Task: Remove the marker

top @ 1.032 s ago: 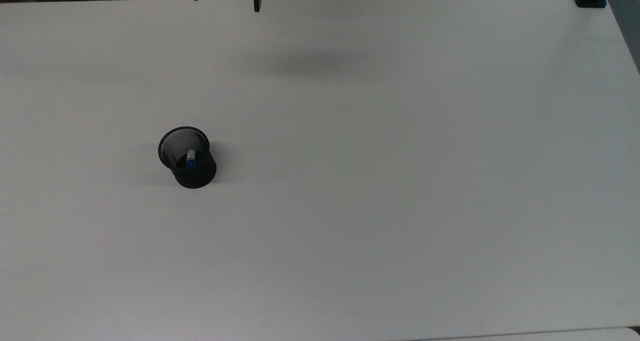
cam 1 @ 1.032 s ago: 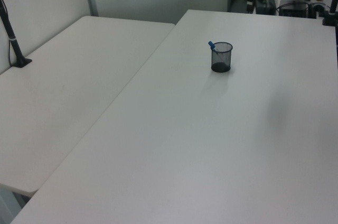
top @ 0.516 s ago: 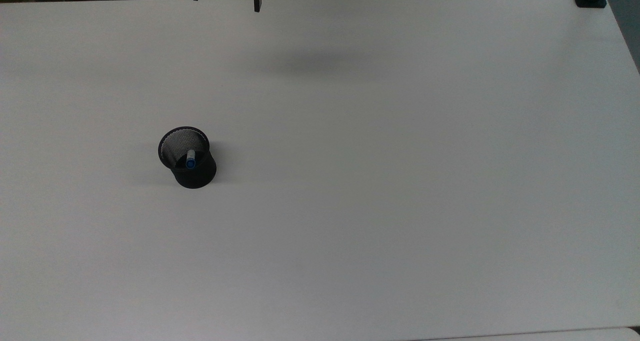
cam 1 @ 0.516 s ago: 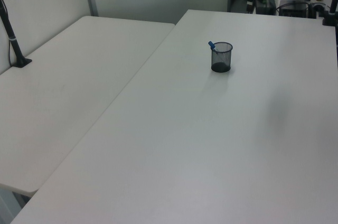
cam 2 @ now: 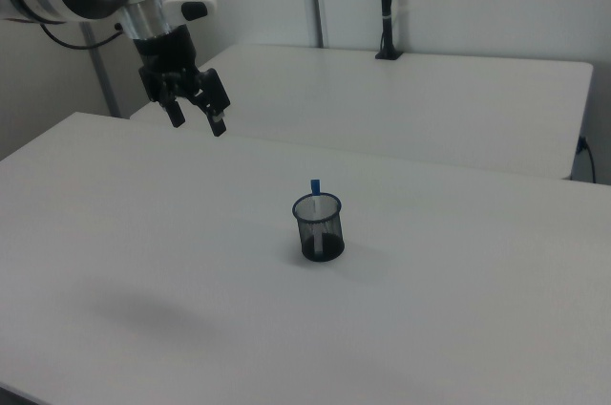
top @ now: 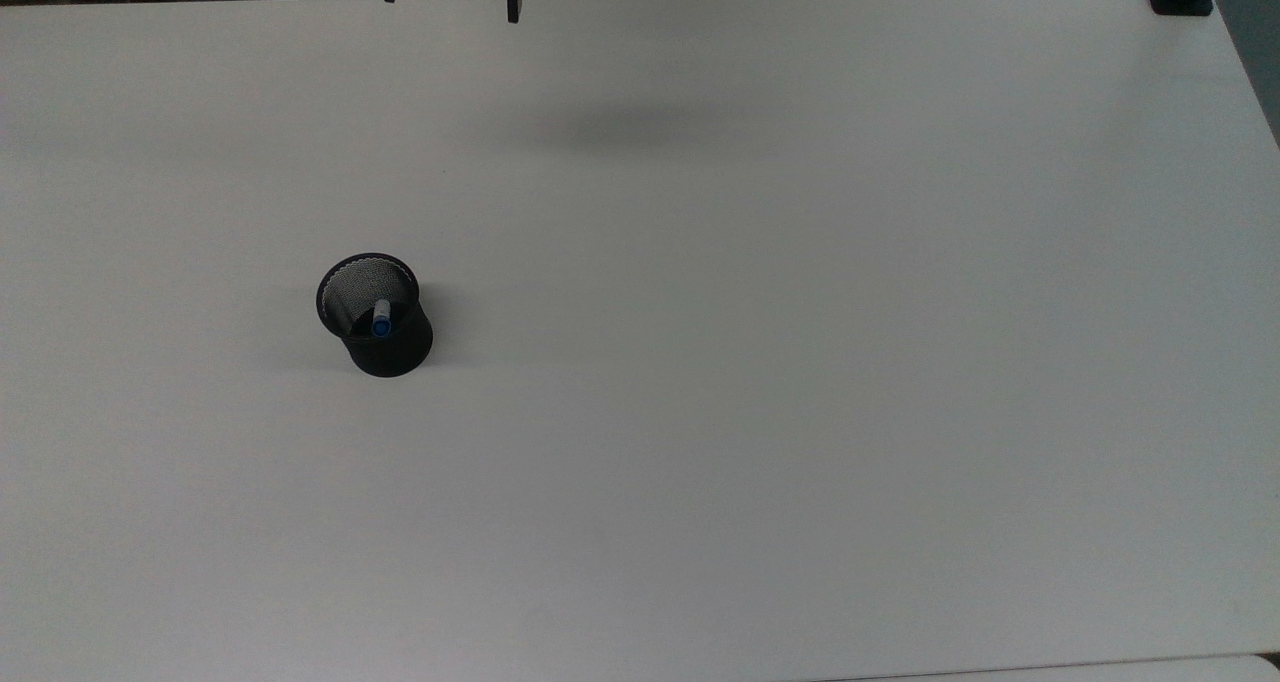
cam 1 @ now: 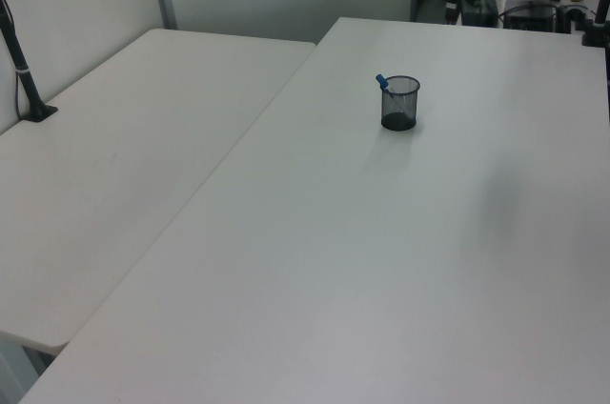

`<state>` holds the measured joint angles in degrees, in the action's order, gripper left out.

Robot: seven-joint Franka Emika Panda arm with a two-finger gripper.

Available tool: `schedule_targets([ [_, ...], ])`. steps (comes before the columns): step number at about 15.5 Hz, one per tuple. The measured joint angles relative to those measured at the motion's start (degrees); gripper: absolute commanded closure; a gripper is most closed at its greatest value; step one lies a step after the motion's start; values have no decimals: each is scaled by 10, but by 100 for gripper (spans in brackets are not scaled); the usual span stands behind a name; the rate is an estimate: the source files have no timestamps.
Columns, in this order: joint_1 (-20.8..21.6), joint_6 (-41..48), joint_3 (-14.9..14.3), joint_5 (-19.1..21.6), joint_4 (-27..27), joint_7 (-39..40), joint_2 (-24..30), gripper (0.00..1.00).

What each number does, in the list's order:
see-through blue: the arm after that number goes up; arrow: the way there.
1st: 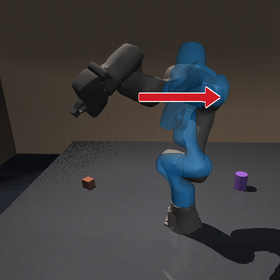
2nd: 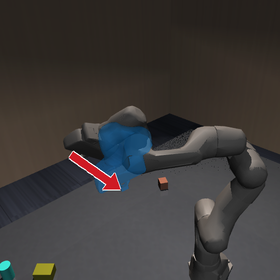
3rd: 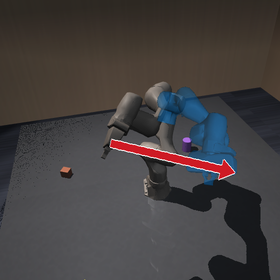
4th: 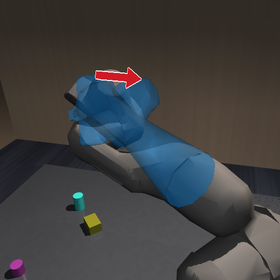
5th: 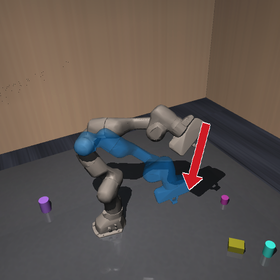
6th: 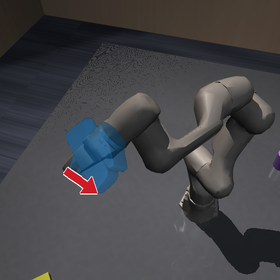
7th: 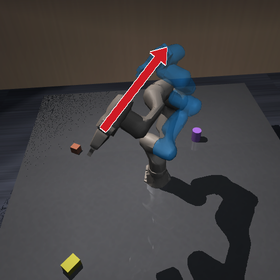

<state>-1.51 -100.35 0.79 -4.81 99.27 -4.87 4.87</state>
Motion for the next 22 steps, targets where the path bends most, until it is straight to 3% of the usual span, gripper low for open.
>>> schedule_targets([
  [5, -37, -13, -7, -18, 3, 185, -12, 0],
  [8, -53, -85, -12, -33, 5, 222, -32, 0],
  [14, -78, -290, -13, -33, 14, 228, -123, 1],
  [17, -78, -374, -13, -33, 15, 223, -171, 10],
  [22, -72, -403, -12, -33, 16, 179, -213, 16],
])
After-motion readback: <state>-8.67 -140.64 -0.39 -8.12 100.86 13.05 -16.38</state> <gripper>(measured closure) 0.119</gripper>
